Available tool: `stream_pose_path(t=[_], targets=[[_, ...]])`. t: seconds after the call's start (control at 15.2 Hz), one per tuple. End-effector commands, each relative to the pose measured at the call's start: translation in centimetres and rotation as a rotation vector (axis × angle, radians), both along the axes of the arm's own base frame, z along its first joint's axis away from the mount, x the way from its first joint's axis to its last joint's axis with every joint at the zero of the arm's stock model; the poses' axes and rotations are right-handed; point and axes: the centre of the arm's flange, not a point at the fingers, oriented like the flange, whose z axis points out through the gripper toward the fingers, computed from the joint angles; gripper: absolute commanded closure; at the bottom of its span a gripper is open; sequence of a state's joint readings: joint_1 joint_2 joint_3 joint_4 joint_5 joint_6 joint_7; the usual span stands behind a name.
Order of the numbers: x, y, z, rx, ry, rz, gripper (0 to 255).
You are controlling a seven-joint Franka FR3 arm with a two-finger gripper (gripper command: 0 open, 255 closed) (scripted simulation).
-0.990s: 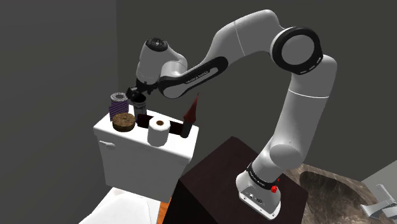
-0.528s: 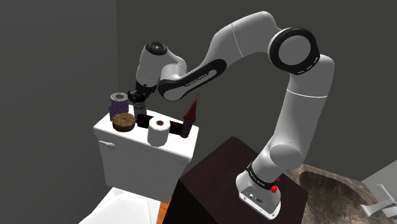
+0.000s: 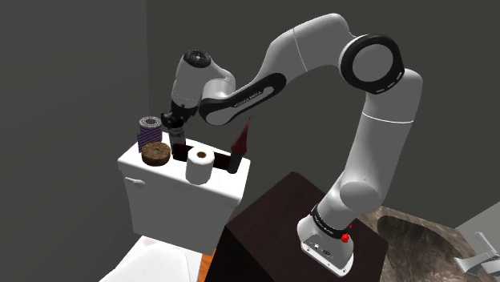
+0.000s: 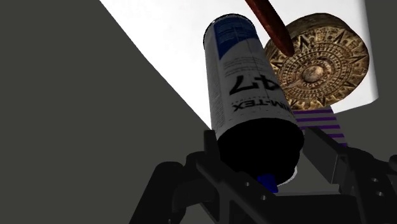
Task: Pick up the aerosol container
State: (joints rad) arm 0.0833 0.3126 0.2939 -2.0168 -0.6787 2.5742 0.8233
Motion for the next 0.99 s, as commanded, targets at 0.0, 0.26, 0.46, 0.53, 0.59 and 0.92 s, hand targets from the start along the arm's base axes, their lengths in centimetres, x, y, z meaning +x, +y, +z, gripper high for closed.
stream_pose_path(t=[0.0, 0.26, 0.46, 0.53, 0.59, 0.92], targets=[[0.0, 0.0, 1.0, 0.000, 0.000, 0.000, 255], [0.0, 0.0, 3.1, 0.000, 0.000, 0.000, 255], [0.0, 0.0, 4.7, 0.000, 0.000, 0.000, 255], [0.0, 0.0, 5.2, 0.000, 0.000, 0.000, 255], [0.0, 0.0, 5.7, 0.000, 0.000, 0.000, 255], [0.0, 0.0, 7.4, 0.000, 0.000, 0.000, 255]])
